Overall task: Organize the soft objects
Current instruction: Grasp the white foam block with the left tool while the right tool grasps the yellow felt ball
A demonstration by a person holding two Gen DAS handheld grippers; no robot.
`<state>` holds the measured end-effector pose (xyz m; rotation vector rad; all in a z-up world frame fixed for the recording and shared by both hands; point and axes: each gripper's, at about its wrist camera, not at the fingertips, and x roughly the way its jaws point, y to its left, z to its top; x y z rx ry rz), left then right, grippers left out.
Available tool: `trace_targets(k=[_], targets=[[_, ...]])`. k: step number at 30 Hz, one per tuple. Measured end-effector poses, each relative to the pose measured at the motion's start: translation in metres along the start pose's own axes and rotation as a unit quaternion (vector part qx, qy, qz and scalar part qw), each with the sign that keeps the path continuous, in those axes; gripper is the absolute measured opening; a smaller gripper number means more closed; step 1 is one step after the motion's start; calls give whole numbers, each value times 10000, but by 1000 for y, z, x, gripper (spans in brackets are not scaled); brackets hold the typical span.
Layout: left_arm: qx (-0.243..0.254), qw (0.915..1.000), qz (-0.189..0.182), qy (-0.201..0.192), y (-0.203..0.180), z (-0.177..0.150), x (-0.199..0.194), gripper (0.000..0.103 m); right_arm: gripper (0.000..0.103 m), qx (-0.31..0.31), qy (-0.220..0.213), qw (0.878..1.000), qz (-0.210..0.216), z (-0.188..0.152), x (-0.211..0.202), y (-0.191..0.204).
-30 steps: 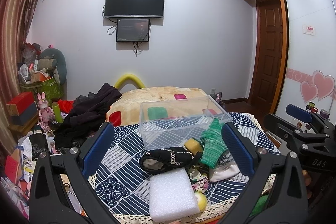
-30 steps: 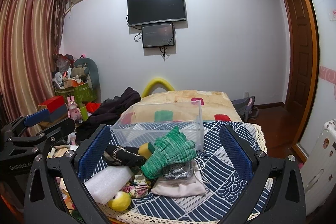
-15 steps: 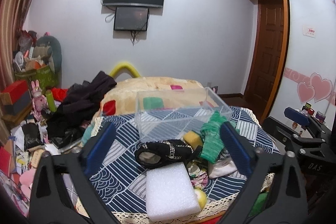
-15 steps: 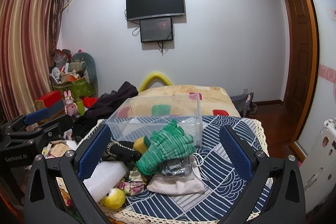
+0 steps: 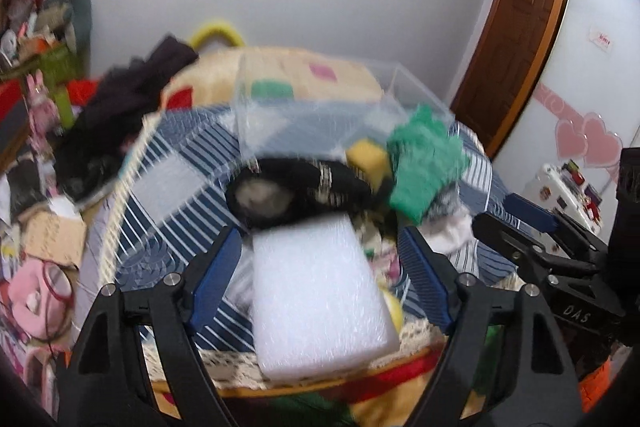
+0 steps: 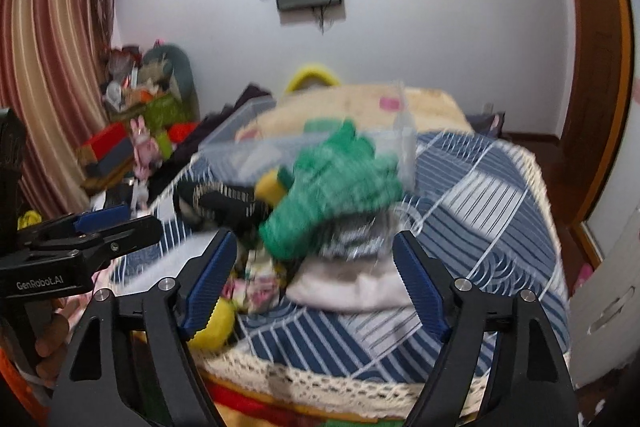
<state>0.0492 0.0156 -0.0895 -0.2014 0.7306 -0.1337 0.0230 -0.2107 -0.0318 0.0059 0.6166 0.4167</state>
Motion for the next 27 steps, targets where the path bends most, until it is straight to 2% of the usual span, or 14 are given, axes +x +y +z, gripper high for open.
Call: trace_targets(k=[6,10,12,14,18,20,22,27], targets=[[-3,9994,130,321,0,-17,19,81,76,-56,436,9989,168,-16,16,5],[-158,9984,-49,545,7,-22,26,80,76,-90,599,9976,321,-20,19,9],[-244,9977,-132,624,12,-24,28,74,75,-124,682,9966,448,-23,22,13],[-304,9975,-185,616,15,-25,28,72,70,-189,772,9953,553,-27,27,18],[-244,9979,-213,554,15,-26,22,63,67,-331,964,9919,753,-31,33,26],[-170,9983,-225,508,12,-27,19,54,65,-363,1036,9907,808,-33,35,27],[-73,9986,-197,488,9,-28,16,51,63,-383,1133,9887,904,-35,39,29],[41,9985,-116,528,6,-31,15,51,61,-422,1349,9833,1146,-39,45,35]])
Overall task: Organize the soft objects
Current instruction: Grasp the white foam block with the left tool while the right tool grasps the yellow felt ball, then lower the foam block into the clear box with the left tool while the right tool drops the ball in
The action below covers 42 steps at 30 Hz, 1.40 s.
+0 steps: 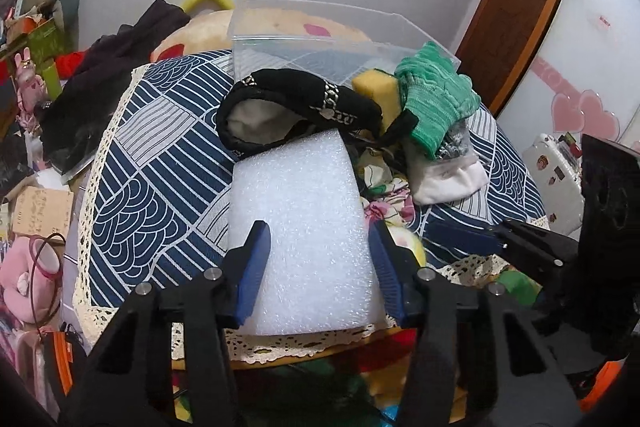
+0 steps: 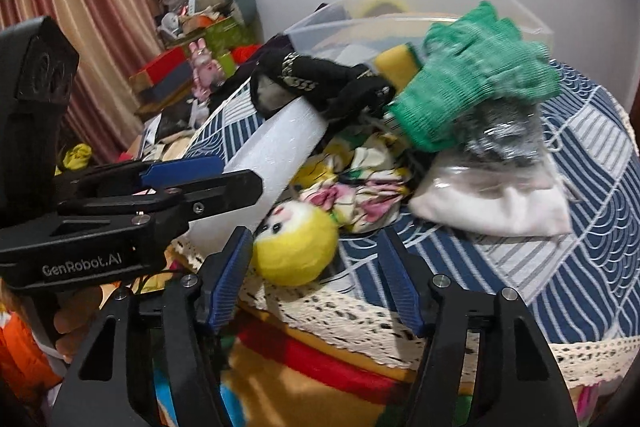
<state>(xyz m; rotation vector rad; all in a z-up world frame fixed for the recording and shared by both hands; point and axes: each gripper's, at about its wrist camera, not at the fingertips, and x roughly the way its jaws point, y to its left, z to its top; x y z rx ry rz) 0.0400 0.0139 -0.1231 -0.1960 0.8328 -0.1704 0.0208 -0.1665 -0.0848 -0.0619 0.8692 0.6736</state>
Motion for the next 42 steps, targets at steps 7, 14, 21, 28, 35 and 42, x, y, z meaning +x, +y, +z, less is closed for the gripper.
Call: trace_targets(k=[7,14,21,28,35,42], targets=[[-191,9997,106,102,10,0,-1,69,47,-16,130,9997,210,-2,10,3],[-436,9985,168,301,25,-4,9,82,38,28,264,9983,509,-5,14,4],[-455,9975,133,532,25,-8,26,83,38,46,29,9999,142,-3,0,-2],[-231,9983,291,445,14,-13,33,82,38,133,-294,9992,-255,4,-21,-14],[-10,9990,444,-74,3,-13,4,81,38,324,-545,9969,-457,11,-37,-26],[147,9961,685,-544,-9,-2,-25,81,38,434,-830,9935,-654,15,-53,-31]])
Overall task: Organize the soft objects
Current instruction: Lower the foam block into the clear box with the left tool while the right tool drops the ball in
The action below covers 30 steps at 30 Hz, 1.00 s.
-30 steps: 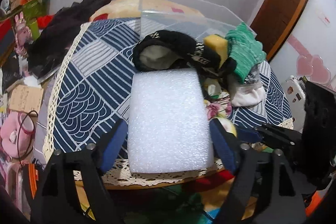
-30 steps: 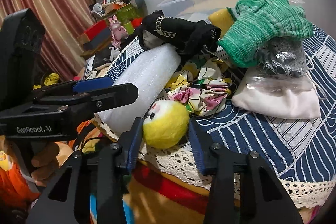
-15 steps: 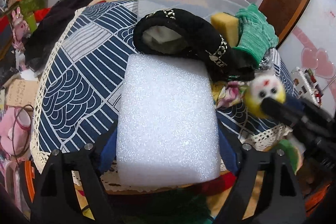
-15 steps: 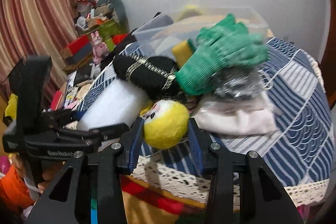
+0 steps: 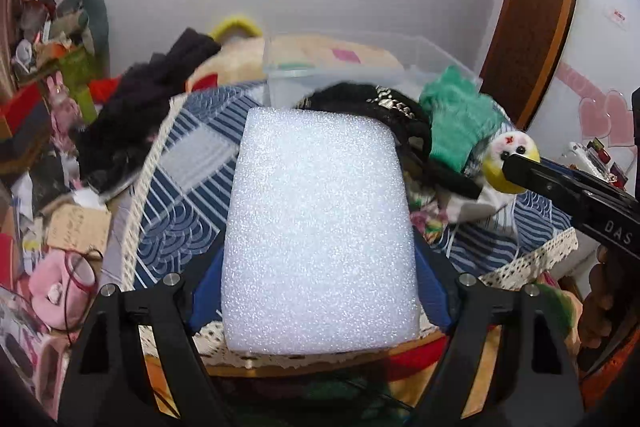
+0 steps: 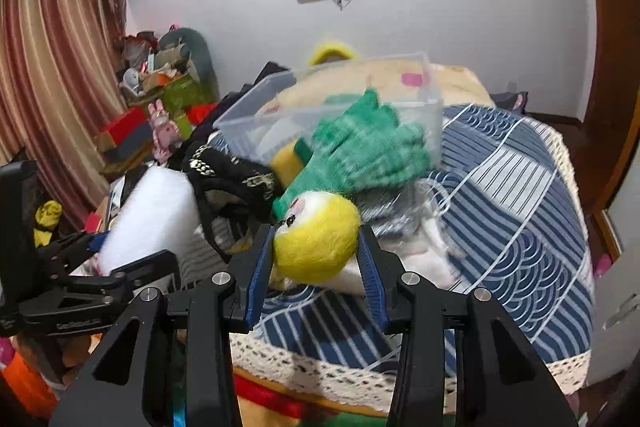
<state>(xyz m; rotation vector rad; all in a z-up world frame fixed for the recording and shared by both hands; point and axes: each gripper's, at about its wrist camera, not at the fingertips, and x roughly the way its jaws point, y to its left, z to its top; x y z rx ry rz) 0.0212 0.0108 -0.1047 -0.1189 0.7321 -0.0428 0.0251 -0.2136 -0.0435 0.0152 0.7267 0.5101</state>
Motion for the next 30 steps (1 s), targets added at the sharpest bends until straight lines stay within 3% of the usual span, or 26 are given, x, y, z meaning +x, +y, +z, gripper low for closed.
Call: trace_targets(k=[14,30], targets=[[22,9962,-50,-864,2,64,-24,81,39,75,-771,9966,-269,43,-22,-11],[103,9977,86,-671,5,137,44,81,39,-5,-1027,9940,-375,103,14,-25]])
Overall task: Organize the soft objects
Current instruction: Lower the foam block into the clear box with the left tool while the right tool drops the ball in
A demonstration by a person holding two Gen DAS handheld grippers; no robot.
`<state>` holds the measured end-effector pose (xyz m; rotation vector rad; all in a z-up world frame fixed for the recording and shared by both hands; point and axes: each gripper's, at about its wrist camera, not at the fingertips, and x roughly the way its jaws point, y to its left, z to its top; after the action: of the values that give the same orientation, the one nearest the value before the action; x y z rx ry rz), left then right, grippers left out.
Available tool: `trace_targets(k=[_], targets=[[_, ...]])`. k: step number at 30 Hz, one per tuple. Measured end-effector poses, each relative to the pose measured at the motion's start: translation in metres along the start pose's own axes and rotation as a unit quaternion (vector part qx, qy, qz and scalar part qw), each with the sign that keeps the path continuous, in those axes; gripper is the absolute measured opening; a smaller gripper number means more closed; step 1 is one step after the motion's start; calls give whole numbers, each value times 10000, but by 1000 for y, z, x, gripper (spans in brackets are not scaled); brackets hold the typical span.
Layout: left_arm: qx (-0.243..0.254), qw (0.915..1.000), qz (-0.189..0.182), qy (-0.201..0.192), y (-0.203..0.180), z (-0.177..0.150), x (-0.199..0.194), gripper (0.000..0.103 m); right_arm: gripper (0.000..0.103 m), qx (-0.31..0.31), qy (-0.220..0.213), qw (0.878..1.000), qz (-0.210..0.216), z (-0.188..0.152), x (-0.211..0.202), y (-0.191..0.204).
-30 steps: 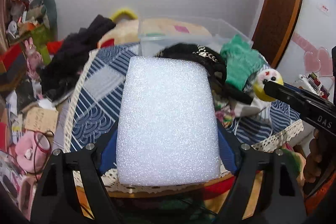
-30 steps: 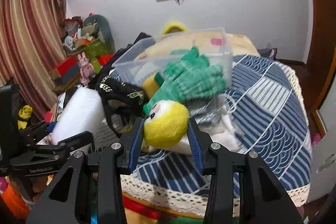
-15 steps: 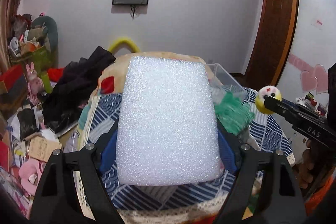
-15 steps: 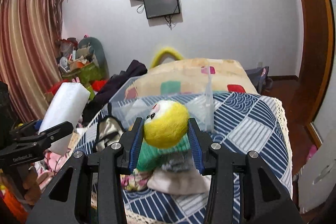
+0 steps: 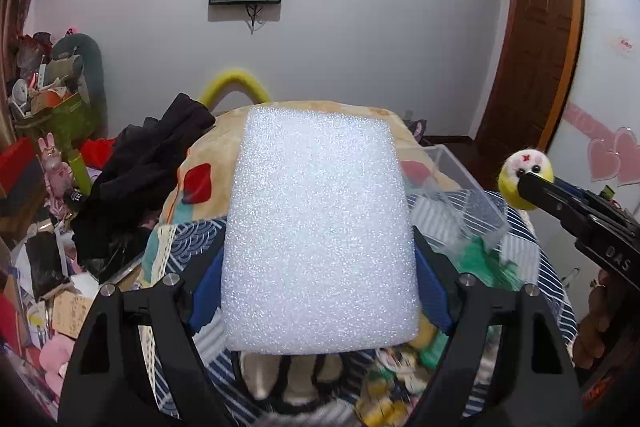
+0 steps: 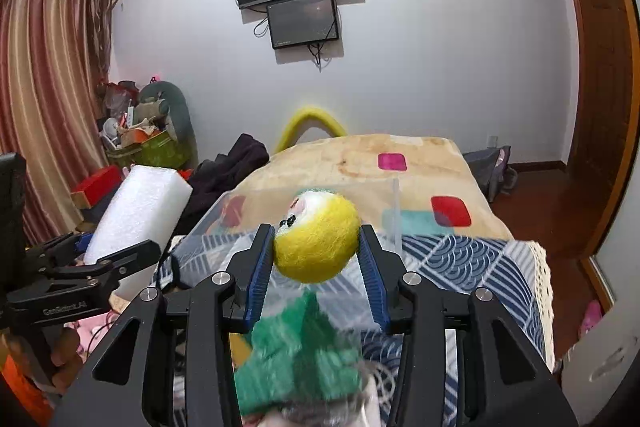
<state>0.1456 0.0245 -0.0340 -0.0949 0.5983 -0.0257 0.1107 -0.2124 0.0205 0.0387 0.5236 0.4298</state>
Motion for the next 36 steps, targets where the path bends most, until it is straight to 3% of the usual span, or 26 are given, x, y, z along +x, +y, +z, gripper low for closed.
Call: trace_targets(k=[10,16,25,27,32,36], targets=[[360,9975,70,610,-9,16,63,81,39,-155,208,9996,-64,14,46,2],[408,9930,-192,1094,-15,15,89,81,39,-100,689,9974,-160,10,77,-4],[369,9883,-25,1481,-14,17,114,81,39,-155,1499,9883,-233,-2,100,-12],[179,9867,-2,1616,-10,18,119,81,42,-154,1617,9866,-147,-1,102,-13],[42,9862,-136,1650,-7,18,116,81,64,-154,1661,9860,-48,3,96,-11],[124,9889,-73,1480,-9,22,104,83,64,-184,1389,9901,-108,8,83,-13]])
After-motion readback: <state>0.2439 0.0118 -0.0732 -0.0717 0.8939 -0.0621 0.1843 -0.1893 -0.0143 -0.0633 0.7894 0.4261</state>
